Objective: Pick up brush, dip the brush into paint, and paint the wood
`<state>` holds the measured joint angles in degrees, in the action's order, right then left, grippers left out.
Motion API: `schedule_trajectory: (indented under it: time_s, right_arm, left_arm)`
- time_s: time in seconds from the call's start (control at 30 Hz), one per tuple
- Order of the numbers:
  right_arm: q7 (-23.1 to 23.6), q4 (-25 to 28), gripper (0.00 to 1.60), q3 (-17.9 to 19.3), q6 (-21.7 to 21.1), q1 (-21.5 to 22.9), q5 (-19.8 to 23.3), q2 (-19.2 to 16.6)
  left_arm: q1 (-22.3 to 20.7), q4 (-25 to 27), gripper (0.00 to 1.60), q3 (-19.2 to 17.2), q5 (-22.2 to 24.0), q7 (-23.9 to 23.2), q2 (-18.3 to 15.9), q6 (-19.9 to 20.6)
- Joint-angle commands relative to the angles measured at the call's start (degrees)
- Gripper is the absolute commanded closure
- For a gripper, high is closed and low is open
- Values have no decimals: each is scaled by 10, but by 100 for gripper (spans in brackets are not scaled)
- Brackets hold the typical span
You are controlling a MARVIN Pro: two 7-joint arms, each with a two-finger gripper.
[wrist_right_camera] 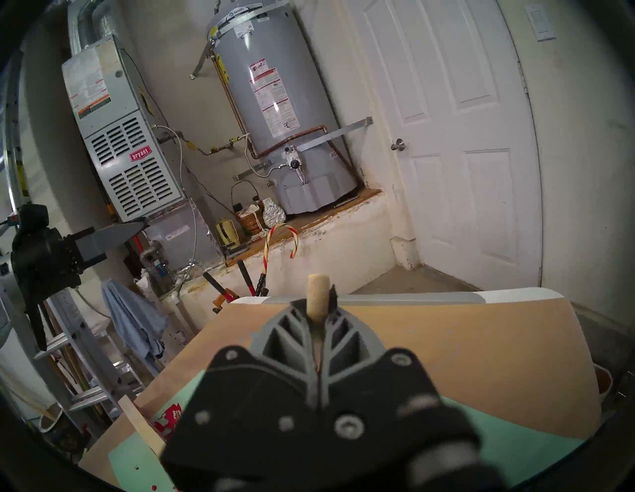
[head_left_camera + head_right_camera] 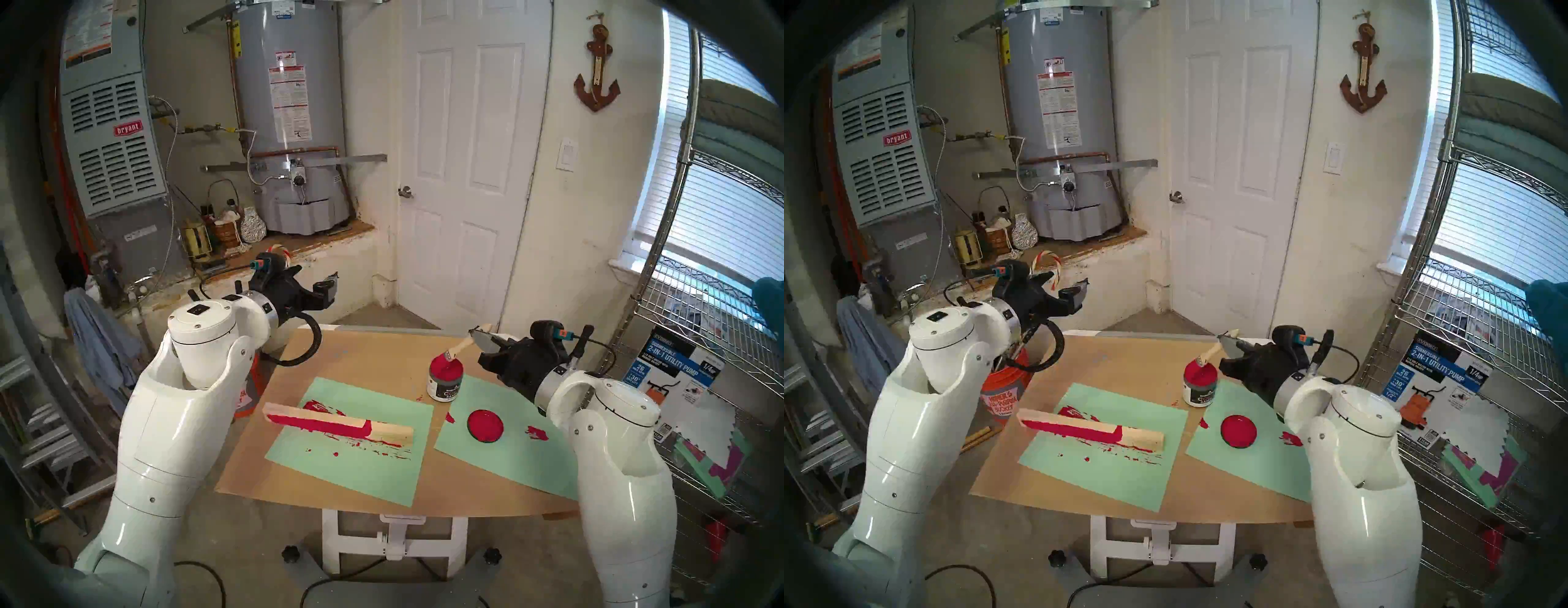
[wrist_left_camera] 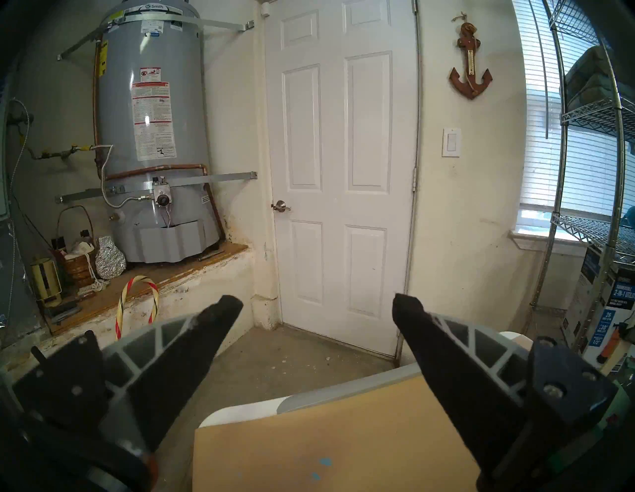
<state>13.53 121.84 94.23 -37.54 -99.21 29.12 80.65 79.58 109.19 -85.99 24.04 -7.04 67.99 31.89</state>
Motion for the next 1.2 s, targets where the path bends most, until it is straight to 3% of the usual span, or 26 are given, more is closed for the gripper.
schedule_trajectory:
  time_s: [0.0, 0.47, 0.8, 1.03, 1.17]
  right_arm:
    - [-1, 16, 160, 5, -9, 8, 17, 15]
    - [6, 49, 160, 47, -18, -8, 45, 30]
    - [12, 104, 160, 78, -75, -63, 133, 100]
    - [12, 132, 160, 69, -84, -116, 157, 124]
    - [14, 133, 160, 39, -64, -150, 152, 134]
  left_arm:
    - [-7, 11, 0, -2, 0, 1, 0, -1]
    - [-7, 11, 0, -2, 0, 1, 0, -1]
    - [-7, 10, 0, -2, 0, 1, 0, -1]
    - [-7, 10, 0, -2, 0, 1, 0, -1]
    - [-7, 10, 0, -2, 0, 1, 0, -2]
